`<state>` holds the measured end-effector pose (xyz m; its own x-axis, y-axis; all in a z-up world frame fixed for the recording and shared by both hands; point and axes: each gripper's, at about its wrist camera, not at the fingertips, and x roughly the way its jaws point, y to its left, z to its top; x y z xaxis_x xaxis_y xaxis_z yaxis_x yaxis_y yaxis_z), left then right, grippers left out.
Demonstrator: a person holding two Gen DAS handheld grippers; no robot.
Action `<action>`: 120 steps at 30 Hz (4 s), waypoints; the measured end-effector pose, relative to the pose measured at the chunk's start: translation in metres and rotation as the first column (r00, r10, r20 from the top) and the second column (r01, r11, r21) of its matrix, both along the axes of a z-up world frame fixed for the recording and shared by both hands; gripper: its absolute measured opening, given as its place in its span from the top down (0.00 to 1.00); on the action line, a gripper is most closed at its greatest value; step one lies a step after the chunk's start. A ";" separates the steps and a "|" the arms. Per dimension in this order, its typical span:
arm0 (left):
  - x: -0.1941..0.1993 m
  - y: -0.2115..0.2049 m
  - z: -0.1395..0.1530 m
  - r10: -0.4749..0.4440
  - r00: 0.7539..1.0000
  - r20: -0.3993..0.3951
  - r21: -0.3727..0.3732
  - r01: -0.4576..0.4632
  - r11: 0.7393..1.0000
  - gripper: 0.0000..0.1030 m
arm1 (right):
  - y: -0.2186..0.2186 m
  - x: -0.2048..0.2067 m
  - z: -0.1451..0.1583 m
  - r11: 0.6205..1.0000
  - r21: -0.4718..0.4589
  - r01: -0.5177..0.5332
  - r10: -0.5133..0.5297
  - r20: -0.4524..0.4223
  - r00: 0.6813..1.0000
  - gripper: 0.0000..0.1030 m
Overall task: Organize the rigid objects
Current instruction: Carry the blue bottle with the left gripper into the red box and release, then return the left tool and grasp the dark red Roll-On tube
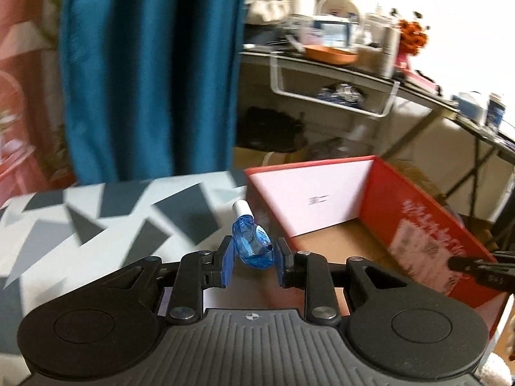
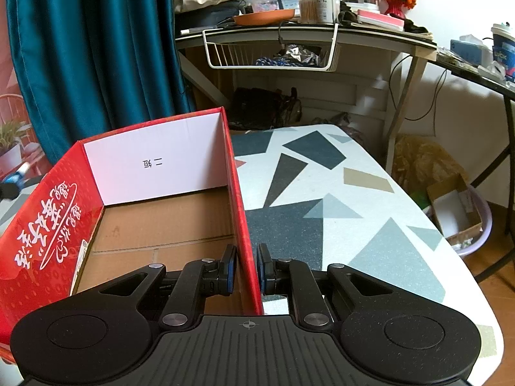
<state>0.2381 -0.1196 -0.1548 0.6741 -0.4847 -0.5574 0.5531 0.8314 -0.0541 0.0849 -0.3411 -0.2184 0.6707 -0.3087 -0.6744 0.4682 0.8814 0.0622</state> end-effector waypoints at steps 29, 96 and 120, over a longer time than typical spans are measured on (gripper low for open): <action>0.025 -0.026 -0.006 -0.066 0.998 -0.020 0.047 0.067 0.997 0.71 | -0.002 0.000 0.001 1.000 0.012 -0.001 0.001 0.001 1.000 0.88; 0.010 0.109 -0.074 0.405 0.860 -0.310 0.122 -0.387 0.914 0.80 | -0.004 -0.002 0.000 1.000 0.025 -0.009 0.008 0.010 1.000 0.87; -0.025 0.108 -0.081 0.360 0.920 -0.152 0.084 -0.351 0.933 0.79 | -0.004 -0.003 0.000 1.000 0.028 -0.011 0.011 0.011 1.000 0.87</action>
